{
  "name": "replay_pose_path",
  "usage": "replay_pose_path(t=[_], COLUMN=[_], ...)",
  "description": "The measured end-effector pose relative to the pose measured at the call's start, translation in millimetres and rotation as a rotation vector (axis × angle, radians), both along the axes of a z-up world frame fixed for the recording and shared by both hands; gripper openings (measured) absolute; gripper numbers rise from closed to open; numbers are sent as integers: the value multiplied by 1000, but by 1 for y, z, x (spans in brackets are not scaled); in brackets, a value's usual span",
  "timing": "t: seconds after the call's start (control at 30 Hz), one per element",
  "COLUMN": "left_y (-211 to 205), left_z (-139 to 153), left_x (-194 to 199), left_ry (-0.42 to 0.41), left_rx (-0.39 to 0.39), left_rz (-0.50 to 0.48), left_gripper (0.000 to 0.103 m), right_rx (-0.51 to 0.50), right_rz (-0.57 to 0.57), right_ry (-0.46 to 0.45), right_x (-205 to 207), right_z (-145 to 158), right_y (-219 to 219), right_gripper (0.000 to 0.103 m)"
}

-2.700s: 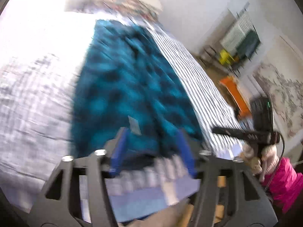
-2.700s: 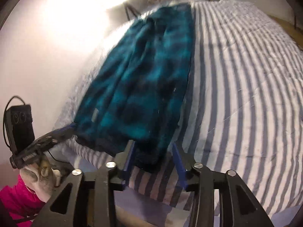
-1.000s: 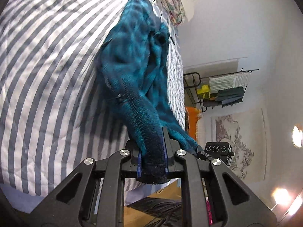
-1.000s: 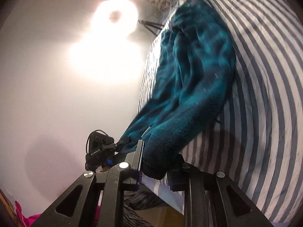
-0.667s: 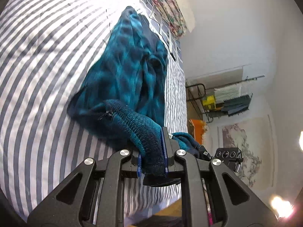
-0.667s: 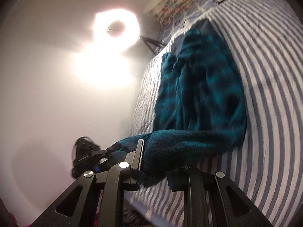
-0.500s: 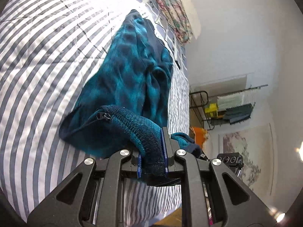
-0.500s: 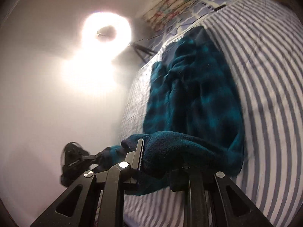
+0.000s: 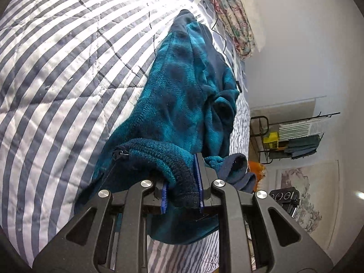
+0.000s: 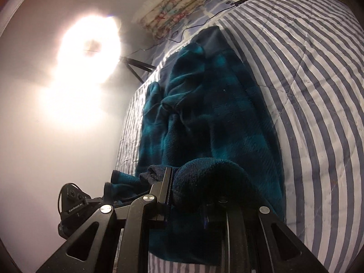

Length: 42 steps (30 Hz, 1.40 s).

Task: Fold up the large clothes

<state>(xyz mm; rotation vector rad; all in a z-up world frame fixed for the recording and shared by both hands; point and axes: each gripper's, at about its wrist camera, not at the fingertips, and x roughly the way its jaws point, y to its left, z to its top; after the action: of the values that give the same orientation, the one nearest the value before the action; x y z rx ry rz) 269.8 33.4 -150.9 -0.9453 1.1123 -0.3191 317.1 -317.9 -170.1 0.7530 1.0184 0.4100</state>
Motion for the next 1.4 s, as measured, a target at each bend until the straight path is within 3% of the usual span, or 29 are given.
replay_pose_path(t=[0.13,0.27,0.33,0.4,0.43,0.5,0.57,0.7,0.8,0.9,1.03,1.13,1.3,1.37,1.4], left_y=[-2,-3,0,2,2,2,1,3,6,15,30,26,16,11,7], left_z=[-3,-1,0,2,3,6,9,16,19,28,43,37,7,-1,-5], left_x=[8,14,15,15,15,17,18,19,19,18,16,14,15,19,22], left_ry=[33,43,42,41,41,40,34,17,6,-20,-95,-130,-120,-121,-115], left_rx=[-15,-27,-50,-64,-67,-64,-67,-75,-89,-79,43,195,247,259,266], left_rz=[7,2,2,5,4,-8,-14,-18,-18,-24,-58,-176,-253,-269,-277], left_gripper=[27,34,41,47,48,50,55,58,61,61,61,61,61,55,47], right_rx=[5,47,80,121,150,222,217,48,-147,-214,-202,-223,-243,-259,-267], right_rz=[-3,4,-4,-32,-43,-61,-81,-29,24,42,57,69,83,102,109], right_ry=[10,19,16,-12,-21,-42,-67,-111,-126,-100,-82,-88,-80,-77,-75], right_x=[6,9,8,6,5,2,-3,-11,-14,-14,-12,-14,-13,-12,-11], right_z=[-5,-7,-4,2,4,9,17,36,36,26,17,16,9,6,5], right_y=[-2,-9,-15,-27,-33,-47,-58,-52,-36,-31,-31,-31,-26,-22,-19], right_gripper=[19,28,49,65,68,68,67,67,67,67,67,67,66,59,48])
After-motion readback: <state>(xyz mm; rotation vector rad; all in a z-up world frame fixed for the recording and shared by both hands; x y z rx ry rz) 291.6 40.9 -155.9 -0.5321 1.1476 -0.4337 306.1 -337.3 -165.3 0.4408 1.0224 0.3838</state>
